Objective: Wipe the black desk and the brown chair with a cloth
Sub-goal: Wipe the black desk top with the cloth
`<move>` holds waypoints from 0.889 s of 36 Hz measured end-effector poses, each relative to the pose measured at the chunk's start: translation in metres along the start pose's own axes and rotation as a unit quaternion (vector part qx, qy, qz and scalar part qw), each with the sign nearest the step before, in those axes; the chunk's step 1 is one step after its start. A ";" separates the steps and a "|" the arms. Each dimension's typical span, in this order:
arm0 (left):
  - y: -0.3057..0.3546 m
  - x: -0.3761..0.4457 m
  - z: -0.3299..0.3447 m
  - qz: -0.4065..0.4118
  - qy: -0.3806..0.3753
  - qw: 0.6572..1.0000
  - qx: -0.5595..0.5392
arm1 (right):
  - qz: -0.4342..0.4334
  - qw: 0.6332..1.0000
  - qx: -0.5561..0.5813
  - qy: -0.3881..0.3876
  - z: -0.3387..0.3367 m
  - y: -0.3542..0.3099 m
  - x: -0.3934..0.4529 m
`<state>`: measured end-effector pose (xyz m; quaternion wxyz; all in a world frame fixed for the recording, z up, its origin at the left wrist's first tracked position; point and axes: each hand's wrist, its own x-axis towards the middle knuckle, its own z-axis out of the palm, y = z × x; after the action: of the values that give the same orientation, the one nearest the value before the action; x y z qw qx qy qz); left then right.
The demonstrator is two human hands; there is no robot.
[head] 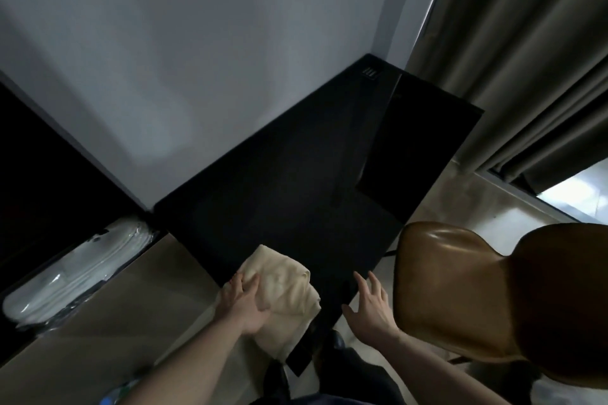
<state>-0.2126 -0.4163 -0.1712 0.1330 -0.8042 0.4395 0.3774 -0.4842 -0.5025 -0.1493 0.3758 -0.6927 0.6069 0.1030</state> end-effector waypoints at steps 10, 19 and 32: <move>0.005 0.011 -0.005 0.054 0.019 0.996 -0.069 | 0.008 1.000 0.000 0.008 -0.022 0.014 0.019; 0.070 0.051 -0.017 0.054 0.035 0.987 -0.150 | -0.023 1.000 -0.018 -0.013 -0.073 0.022 0.087; 0.168 0.087 -0.060 0.041 0.003 0.977 -0.211 | -0.073 0.993 -0.073 -0.059 -0.136 0.029 0.145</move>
<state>-0.2897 -0.5990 -0.1737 -0.0568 -0.7967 0.3826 0.4644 -0.5181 -0.7006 -0.1524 0.3662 -0.7534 0.5223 0.1596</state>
